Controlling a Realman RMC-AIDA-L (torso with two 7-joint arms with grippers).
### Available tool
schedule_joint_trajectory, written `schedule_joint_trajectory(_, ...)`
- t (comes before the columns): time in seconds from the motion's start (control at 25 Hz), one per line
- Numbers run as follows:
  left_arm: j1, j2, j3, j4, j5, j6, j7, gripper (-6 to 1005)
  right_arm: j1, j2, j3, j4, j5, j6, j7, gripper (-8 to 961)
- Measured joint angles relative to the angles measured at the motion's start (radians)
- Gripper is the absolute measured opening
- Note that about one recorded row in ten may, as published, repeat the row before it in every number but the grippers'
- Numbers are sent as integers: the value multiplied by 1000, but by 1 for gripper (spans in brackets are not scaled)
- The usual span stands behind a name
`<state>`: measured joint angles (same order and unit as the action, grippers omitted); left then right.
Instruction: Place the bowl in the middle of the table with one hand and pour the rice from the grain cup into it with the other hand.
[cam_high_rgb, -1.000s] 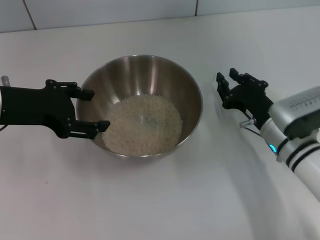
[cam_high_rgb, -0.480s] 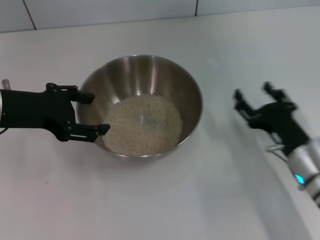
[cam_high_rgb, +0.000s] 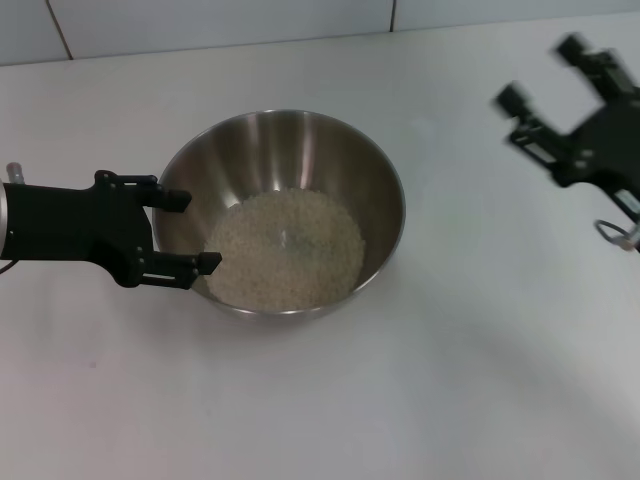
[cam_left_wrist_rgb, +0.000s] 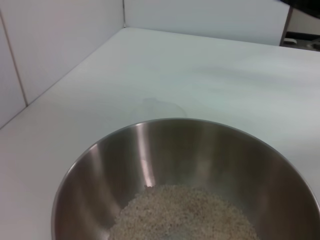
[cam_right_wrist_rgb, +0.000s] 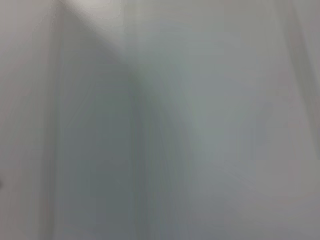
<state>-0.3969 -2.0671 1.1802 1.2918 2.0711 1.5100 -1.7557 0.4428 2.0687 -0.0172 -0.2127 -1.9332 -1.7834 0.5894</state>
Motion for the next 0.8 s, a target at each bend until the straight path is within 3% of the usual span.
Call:
schedule_joint_trajectory(0.04, -3, 1, 2, 0, 0, -1, 0, 814, 26, 8, -43, -86, -19, 2, 78, 840)
schedule_joint_trajectory(0.08, -3, 1, 3, 0, 0, -1, 0, 814, 26, 8, -43, -86, -19, 2, 78, 840)
schedule_joint_trajectory(0.12, -7, 1, 3, 0, 0, -1, -1, 814, 63, 18, -137, -228, -36, 6, 211, 840)
schedule_joint_trajectory(0.16, -9, 1, 3, 0, 0, -1, -1, 814, 63, 18, -137, -228, -36, 6, 211, 840)
schedule_joint_trajectory(0.2, -9, 1, 4, 0, 1, -1, -2, 814, 80, 19, -226, -330, -36, 3, 326, 840)
schedule_joint_trajectory(0.28, -9, 1, 4, 0, 1, -1, -2, 814, 86, 19, -271, -390, -36, 1, 390, 840)
schedule_joint_trajectory(0.36, -9, 1, 4, 0, 1, -2, -3, 814, 79, 19, -474, -639, -37, 16, 641, 840)
schedule_joint_trajectory(0.56, -9, 1, 4, 0, 1, -1, -7, 814, 57, 20, -607, -790, -47, 36, 794, 840)
schedule_joint_trajectory(0.6, -9, 1, 4, 0, 1, -1, -7, 814, 41, 20, -700, -880, -73, 70, 889, 840)
schedule_joint_trajectory(0.8, -9, 1, 4, 0, 1, -1, -8, 814, 37, 17, -825, -982, -147, 114, 1072, 840)
